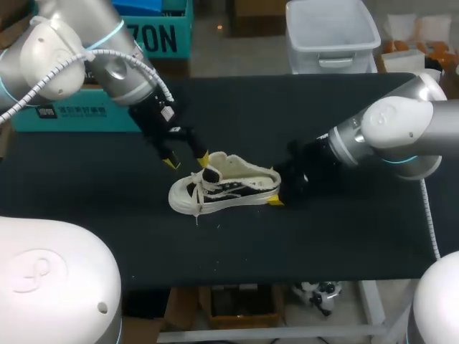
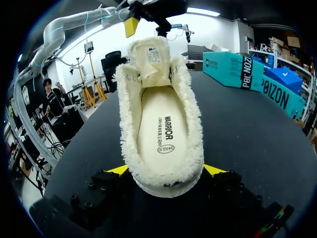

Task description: Open the shoe tongue, take the insole out of the shoe, put the insole back into the shoe, and pack the shoe into the shoebox

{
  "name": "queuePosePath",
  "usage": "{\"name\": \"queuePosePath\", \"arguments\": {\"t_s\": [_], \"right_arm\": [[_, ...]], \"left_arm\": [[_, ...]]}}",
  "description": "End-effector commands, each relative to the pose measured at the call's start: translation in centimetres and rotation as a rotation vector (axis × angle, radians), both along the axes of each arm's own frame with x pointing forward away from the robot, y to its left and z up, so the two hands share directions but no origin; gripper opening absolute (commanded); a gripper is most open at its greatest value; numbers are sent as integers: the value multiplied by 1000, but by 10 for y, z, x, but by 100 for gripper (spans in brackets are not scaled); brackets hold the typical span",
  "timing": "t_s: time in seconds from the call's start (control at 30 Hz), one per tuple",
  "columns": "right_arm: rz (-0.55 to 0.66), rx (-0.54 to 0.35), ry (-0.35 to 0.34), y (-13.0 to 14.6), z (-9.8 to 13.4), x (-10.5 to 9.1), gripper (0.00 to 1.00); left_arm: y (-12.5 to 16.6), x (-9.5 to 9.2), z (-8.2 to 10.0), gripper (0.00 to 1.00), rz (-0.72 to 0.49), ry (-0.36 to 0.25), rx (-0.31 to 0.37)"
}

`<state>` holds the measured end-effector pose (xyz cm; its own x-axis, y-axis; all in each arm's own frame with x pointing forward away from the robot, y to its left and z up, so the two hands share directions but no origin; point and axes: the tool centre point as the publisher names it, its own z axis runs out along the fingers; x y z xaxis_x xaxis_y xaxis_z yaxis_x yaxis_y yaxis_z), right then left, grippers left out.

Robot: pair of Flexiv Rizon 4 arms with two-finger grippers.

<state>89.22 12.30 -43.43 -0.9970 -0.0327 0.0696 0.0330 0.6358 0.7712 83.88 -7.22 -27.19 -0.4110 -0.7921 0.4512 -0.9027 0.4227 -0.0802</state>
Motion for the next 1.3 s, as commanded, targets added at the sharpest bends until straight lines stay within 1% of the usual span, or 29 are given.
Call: {"name": "queuePosePath", "arguments": {"t_s": [0.03,0.13,0.2,0.23,0.27,0.3,0.4,0.53,0.87,1.17,1.2,1.23,1.3], "right_arm": [[2,5,0,-5,-6,-1,0],[2,5,0,-5,-6,-1,0],[2,5,0,-5,-5,-1,0],[1,5,-1,-5,-4,0,0],[-2,3,-1,-5,-3,-1,34],[-4,1,-1,-5,-2,-1,100],[-9,-1,-6,-3,1,-2,100],[-5,0,-10,0,5,-4,100],[10,15,4,12,0,0,100],[24,30,10,21,0,2,100],[24,32,10,21,0,2,93],[25,37,8,21,-1,2,0],[26,40,6,21,-3,1,0]], "left_arm": [[-6,1,18,100,-54,-27,-1],[-14,-1,32,100,-113,-57,-1],[-23,-2,44,100,-184,-84,5],[-26,-3,47,100,-198,-94,2],[-29,-3,50,100,-222,-101,1],[-32,-4,55,100,-252,-115,2],[-38,-5,62,100,-291,-134,5],[-44,-6,65,100,-313,-152,13],[-46,-6,58,100,-350,-154,18],[-43,-5,53,100,-378,-167,38],[-43,-4,53,100,-392,-170,39],[-43,-5,53,100,-406,-173,40],[-43,-5,53,100,-435,-184,46]]}}
